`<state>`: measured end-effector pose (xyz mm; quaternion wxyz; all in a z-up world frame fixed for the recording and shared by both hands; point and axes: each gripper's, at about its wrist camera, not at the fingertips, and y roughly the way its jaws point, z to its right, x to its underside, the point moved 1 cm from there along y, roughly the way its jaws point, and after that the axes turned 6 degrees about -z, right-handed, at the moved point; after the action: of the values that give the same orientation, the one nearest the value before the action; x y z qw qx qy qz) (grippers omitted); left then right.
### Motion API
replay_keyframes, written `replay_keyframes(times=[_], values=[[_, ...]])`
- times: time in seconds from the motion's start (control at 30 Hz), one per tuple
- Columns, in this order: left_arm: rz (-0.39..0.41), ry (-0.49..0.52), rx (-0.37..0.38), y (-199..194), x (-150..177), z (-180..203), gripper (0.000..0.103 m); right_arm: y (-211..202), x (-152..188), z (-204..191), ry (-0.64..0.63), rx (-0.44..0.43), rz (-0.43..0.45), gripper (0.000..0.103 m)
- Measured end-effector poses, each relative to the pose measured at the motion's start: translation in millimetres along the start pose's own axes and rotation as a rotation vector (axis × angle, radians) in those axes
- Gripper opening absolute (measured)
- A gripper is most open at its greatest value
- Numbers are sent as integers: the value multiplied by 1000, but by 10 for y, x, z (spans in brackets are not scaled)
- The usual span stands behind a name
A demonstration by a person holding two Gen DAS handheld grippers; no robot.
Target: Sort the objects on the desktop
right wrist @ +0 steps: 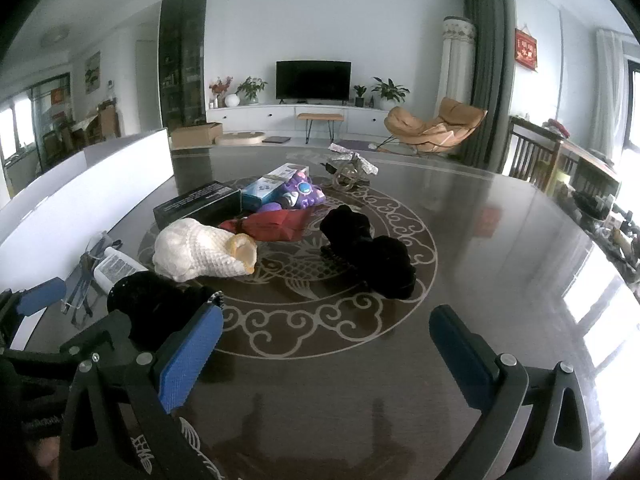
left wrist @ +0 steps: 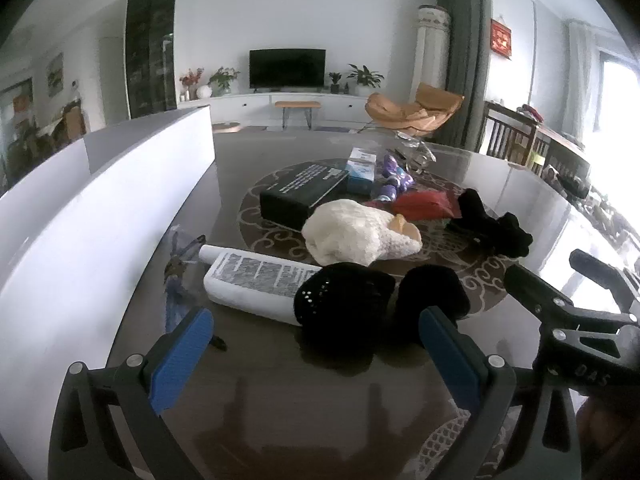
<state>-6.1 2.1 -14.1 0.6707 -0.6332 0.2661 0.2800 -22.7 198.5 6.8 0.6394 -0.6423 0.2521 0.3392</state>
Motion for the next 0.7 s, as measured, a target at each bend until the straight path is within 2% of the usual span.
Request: replay_keyframes(times=[0.37,0.7], values=[[21,20,-28,-27,-6,-22,103,30,-18,24,10,-15,-26,103],[23,-20,-24,-28,-4,-108,103,32,-25,27,11,-16,-27,103]])
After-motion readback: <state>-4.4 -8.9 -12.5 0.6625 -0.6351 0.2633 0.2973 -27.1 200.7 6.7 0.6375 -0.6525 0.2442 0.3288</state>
